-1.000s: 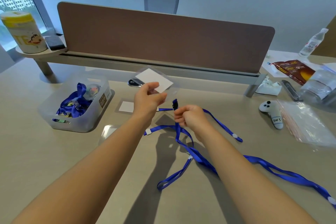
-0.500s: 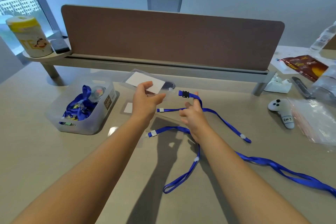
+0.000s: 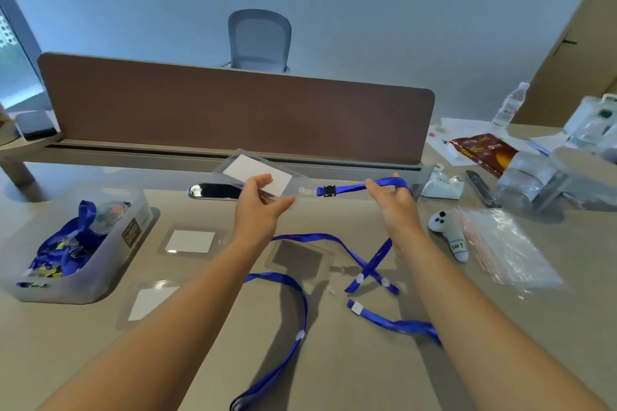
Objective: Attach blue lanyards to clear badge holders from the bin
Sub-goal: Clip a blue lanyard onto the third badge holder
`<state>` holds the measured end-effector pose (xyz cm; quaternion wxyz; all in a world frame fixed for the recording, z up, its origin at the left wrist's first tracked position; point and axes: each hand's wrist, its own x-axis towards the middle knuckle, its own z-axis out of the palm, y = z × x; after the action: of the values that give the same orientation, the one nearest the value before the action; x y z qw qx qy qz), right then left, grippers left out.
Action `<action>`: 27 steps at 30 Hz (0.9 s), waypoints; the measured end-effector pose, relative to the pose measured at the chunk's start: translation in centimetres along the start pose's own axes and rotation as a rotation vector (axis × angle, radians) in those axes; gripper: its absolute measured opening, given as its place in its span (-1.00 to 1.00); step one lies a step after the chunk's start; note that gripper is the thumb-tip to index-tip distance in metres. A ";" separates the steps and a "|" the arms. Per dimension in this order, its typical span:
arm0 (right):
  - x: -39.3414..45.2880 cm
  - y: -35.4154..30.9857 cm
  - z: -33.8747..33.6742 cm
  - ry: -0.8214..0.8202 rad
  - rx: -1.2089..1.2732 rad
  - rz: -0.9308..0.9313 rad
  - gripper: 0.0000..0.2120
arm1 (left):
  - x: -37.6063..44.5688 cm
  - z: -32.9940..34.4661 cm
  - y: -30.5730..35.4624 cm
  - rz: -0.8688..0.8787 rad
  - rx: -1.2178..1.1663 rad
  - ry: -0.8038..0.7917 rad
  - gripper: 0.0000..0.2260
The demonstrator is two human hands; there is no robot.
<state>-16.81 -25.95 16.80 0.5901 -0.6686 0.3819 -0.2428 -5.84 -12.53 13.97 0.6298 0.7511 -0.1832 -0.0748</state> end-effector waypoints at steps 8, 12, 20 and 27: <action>6.7 -0.2 -0.6 0.212 -0.170 -0.028 -0.37 | 5.0 0.6 -1.5 -0.010 -0.057 0.015 -0.58; 9.0 1.9 4.3 0.181 -0.211 -0.023 -0.34 | 7.2 -1.9 -5.4 -0.093 -0.018 0.059 -0.58; 12.4 9.4 14.0 0.111 -0.221 0.132 -0.36 | 11.2 -6.2 -15.5 -0.266 0.117 0.038 -0.56; 14.9 12.2 17.2 0.069 -0.426 0.197 -0.39 | 13.5 -9.2 -20.2 -0.280 0.302 -0.037 -0.58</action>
<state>2.61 -27.61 -0.13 0.4433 -0.7288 0.5076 -0.1206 13.39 -6.29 -2.26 0.4901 0.8536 -0.0974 -0.1470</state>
